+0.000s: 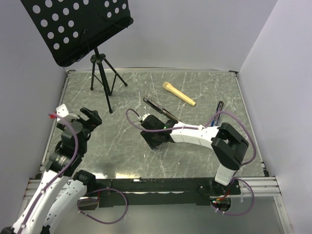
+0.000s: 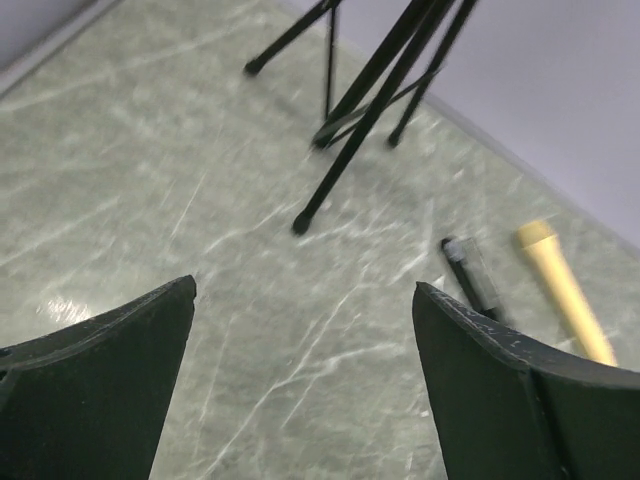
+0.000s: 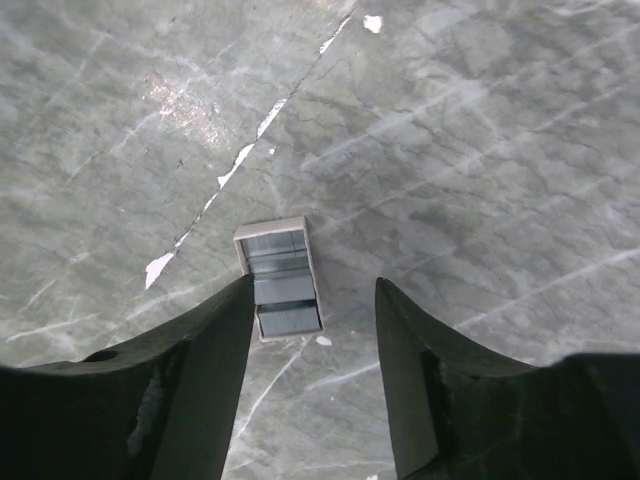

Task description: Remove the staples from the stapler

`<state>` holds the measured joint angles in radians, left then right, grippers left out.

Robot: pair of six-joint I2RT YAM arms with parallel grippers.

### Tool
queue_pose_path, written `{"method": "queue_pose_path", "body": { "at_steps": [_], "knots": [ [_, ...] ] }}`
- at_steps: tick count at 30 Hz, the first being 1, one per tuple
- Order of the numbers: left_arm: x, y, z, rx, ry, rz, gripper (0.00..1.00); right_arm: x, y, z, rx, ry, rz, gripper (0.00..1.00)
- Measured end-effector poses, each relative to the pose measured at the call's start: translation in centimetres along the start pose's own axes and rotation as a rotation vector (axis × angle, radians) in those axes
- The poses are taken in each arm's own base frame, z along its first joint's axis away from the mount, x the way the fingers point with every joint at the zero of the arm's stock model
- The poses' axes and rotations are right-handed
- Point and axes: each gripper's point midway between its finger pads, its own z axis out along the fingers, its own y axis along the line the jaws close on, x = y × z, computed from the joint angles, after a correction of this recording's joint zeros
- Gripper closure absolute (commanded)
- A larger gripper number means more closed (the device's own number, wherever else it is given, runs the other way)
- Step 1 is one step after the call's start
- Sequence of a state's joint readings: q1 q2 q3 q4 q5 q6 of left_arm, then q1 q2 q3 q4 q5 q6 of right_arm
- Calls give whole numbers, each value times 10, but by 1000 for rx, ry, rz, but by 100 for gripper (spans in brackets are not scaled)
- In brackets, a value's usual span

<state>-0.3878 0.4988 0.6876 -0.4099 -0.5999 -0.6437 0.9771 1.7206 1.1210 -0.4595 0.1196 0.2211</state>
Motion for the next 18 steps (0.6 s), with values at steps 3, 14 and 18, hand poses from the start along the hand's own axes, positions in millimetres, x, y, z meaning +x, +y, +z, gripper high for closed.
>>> {"method": "queue_pose_path", "body": {
  "at_steps": [3, 14, 18],
  "knots": [
    [23, 9, 13, -84, 71, 13, 14, -5, -2, -11, 4, -35, 33, 22],
    [30, 84, 35, -562, 129, -113, 19, -9, -24, -45, 1, -164, 149, 0],
    [20, 136, 38, -797, 103, -236, 37, -7, -28, -52, -13, -201, 164, 0]
  ]
}}
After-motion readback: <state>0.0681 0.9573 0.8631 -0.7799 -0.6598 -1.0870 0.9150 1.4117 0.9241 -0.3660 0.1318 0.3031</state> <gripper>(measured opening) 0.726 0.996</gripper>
